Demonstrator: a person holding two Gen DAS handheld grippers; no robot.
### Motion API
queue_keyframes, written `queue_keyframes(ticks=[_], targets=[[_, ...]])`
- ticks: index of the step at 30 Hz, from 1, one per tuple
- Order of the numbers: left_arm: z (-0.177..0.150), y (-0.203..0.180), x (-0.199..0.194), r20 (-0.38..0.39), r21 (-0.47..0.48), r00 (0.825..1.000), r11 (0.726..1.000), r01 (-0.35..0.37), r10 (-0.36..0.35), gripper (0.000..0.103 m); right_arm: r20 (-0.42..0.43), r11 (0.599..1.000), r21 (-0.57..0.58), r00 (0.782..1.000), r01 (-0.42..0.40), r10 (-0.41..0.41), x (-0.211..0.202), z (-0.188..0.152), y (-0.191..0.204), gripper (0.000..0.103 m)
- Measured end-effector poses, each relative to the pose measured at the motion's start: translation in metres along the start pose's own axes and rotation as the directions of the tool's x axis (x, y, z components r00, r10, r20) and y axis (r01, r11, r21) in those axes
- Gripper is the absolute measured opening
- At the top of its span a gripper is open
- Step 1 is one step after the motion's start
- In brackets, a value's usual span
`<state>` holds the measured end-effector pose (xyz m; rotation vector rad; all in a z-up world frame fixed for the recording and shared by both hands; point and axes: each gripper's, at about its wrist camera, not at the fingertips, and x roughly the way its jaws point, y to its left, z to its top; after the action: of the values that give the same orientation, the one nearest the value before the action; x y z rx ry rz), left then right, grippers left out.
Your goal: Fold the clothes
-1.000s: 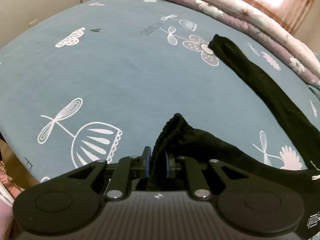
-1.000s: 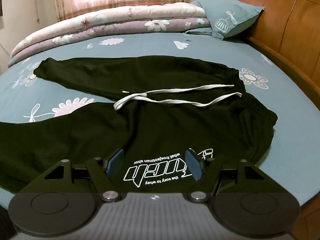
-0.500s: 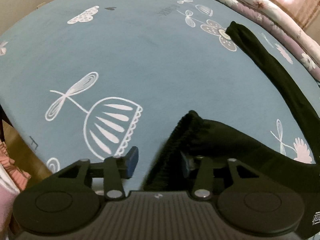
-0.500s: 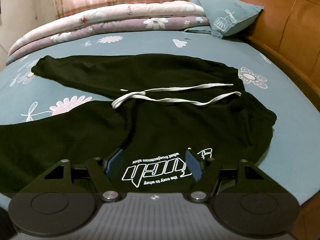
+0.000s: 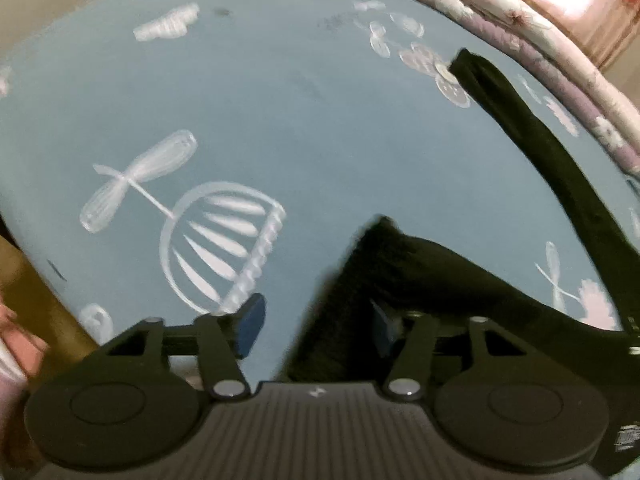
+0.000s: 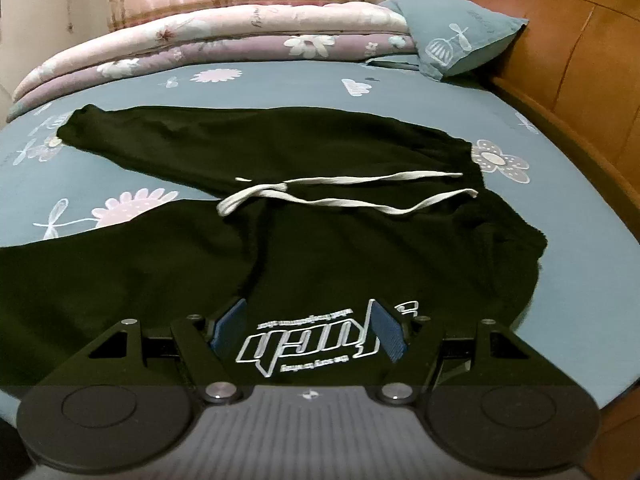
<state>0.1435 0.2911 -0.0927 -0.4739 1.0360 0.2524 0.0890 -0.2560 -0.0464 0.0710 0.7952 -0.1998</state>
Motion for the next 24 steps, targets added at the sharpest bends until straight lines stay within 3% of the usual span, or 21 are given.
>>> queue_keyframes(ticks=[4,10,19,24], targets=[[-0.009,-0.001,0.016,-0.043,0.001,0.998,0.999,0.035,-0.035,0.061,0.0,0.998,0.038,0.999,0.046,-0.046,0.0,0.002,-0.018,0.074],[-0.018,-0.001,0.018,-0.041,-0.02,0.997,0.997,0.069,-0.07,0.068,0.01,0.994,0.079,0.997,0.082,-0.083,-0.004,0.002,-0.037,0.075],[-0.038,0.013,0.007,-0.049,-0.11,0.988,0.984,0.14,-0.146,0.068,0.004,0.998,0.053,0.999,0.047,-0.047,-0.001,-0.001,-0.025,0.075],[-0.047,0.018,0.007,-0.008,-0.148,0.979,0.969,0.2,-0.203,0.067,0.007,0.999,0.04,0.999,0.033,-0.033,-0.001,0.0,-0.018,0.075]])
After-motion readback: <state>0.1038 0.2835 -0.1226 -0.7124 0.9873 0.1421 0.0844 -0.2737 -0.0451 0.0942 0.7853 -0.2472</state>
